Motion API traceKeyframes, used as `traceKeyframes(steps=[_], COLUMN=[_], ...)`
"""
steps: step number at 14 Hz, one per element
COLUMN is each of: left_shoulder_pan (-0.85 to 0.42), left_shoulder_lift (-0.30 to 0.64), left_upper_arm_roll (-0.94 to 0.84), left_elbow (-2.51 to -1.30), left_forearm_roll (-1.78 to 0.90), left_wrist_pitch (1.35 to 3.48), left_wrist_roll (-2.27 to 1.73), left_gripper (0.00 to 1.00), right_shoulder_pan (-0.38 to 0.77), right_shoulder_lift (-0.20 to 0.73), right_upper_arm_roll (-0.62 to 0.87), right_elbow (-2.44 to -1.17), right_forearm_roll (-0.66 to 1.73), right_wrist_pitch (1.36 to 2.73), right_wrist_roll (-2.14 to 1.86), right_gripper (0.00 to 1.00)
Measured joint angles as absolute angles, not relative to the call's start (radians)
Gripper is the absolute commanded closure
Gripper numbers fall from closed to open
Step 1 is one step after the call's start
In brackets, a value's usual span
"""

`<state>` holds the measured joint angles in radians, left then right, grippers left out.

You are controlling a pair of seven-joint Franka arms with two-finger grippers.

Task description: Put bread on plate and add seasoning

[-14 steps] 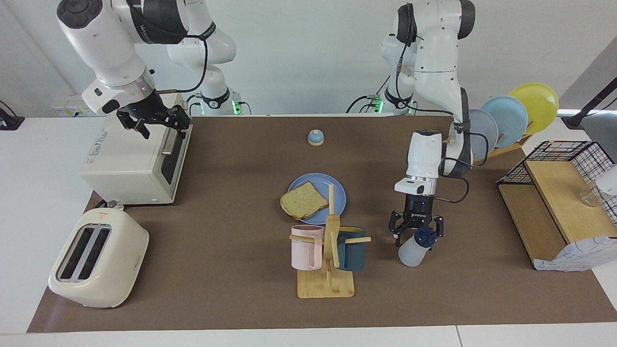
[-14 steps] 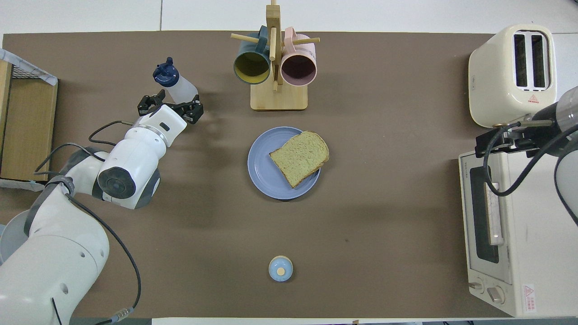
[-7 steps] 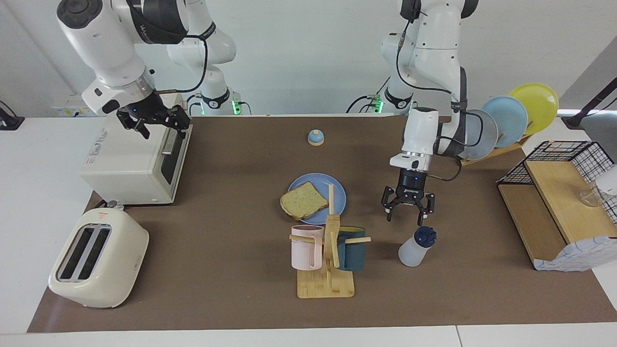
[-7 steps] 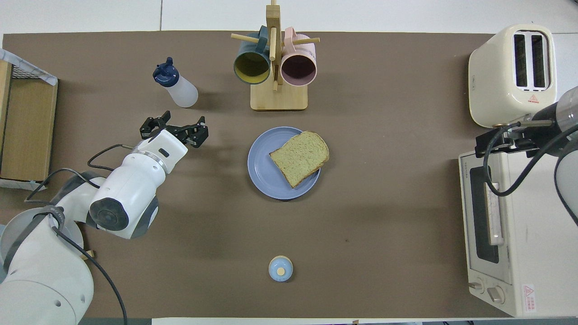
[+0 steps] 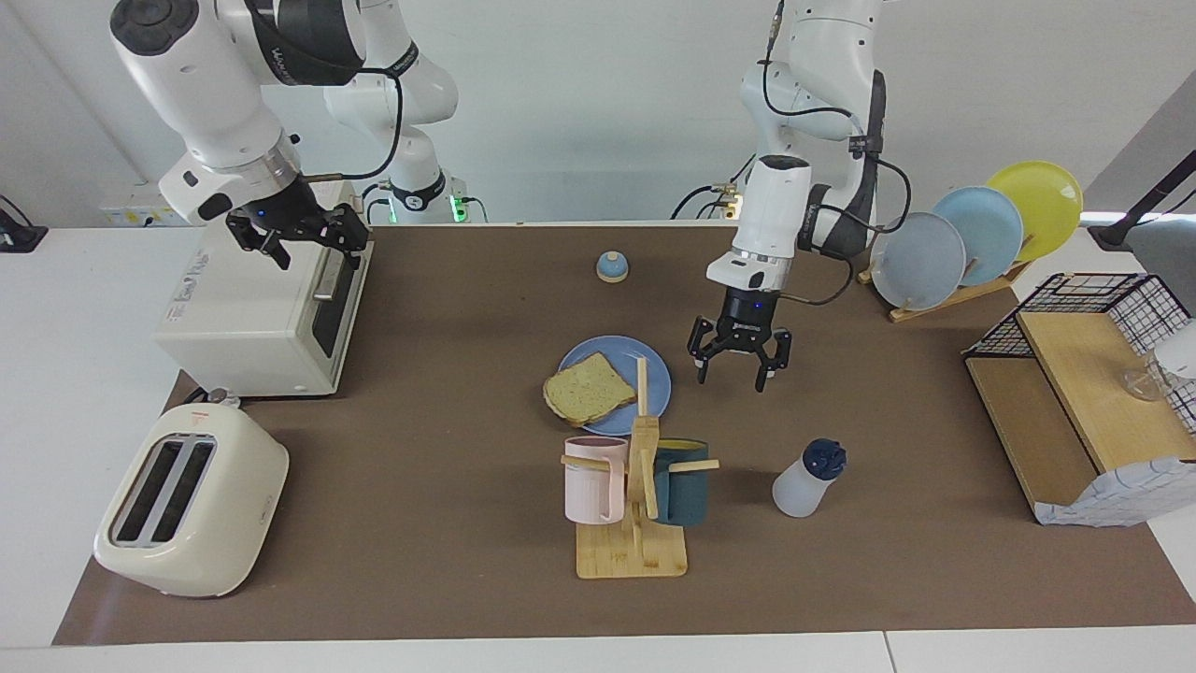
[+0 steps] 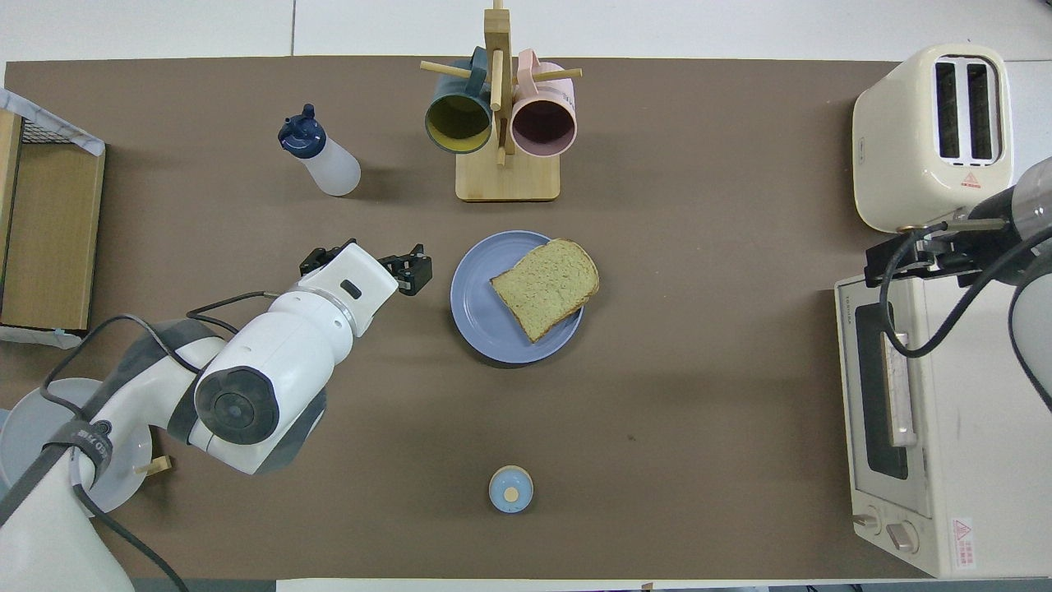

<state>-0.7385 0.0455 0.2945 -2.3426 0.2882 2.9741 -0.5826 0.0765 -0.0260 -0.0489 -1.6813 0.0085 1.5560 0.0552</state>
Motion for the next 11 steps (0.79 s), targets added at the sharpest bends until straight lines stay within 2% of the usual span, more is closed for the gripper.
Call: traceKeyframes(steps=[6,11], left_shoulder_pan=[-0.789,-0.763], left_shoulder_lift=[0.001,-0.031], left_upper_arm_roll=[0.292,0.306], left_elbow=[-2.034,-1.87], left_forearm_roll=[0.288,0.214], left_wrist_pitch=[2.411,2.091], left_wrist_roll=[-0.634,-0.526], left_gripper=[0.0,0.0], right_shoulder_pan=[0.076,0.076], right_shoulder_lift=[-0.026,-0.026], right_upper_arm_roll=[-0.049,-0.049], right_elbow=[-1.681,-1.681], right_forearm_roll=[0.008,0.008], right_wrist_pitch=[1.556,1.556], right_wrist_roll=[0.055,0.055], right_gripper=[0.0,0.0])
